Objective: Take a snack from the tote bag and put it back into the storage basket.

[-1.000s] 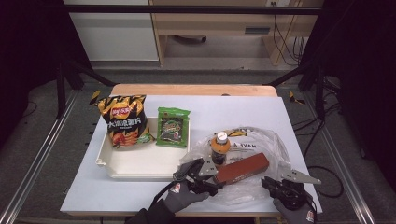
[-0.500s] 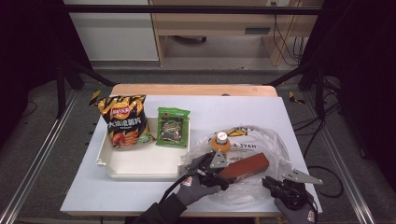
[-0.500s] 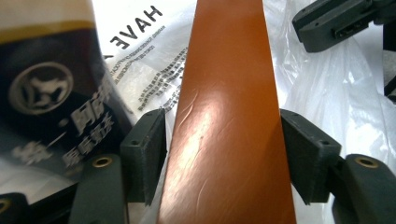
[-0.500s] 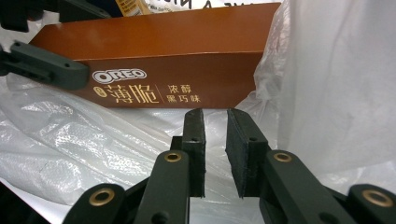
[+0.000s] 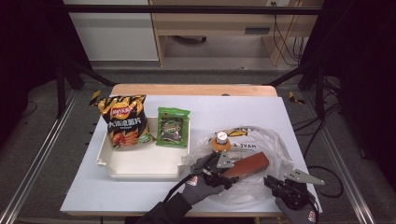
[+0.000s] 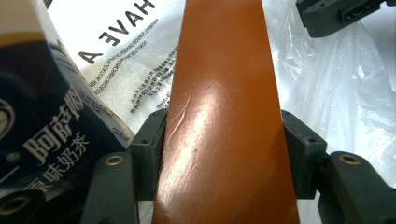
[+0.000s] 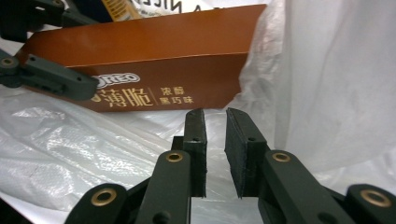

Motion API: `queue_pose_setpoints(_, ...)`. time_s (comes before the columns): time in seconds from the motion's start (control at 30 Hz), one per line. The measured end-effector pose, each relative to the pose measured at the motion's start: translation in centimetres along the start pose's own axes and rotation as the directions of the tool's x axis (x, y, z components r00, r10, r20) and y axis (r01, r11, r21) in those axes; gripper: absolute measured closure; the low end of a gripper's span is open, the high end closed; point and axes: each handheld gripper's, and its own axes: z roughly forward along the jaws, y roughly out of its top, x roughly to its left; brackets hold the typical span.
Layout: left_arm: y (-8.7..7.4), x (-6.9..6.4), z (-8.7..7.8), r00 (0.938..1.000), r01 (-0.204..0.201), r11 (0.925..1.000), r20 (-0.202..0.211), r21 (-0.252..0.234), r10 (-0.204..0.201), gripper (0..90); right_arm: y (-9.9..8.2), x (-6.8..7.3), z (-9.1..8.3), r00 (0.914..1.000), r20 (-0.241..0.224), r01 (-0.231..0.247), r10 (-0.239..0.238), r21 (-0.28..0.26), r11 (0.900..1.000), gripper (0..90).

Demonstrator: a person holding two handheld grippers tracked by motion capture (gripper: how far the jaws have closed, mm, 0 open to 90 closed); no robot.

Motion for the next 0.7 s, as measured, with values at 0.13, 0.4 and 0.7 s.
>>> queue_pose_setpoints(0.13,0.0,0.0,-0.8,0.9999,-0.009,0.9999,-0.004,-0.014,0.009,42.8,-0.1,-0.2,0.2,0.9999,0.011,-0.003,0.003,0.008,1.0000,78.9)
queue_pose_setpoints(0.4,0.5,-0.7,-3.6,0.9997,-0.023,0.9956,0.009,-0.091,0.024,43.0,-0.2,-0.3,0.2,0.9997,0.023,-0.007,0.007,0.009,0.9999,78.8)
queue_pose_setpoints(0.7,1.4,-1.8,-7.0,0.9985,-0.021,0.9857,0.046,-0.167,0.029,42.9,-0.2,-0.4,0.2,0.9996,0.028,-0.008,0.008,0.008,0.9999,78.3)
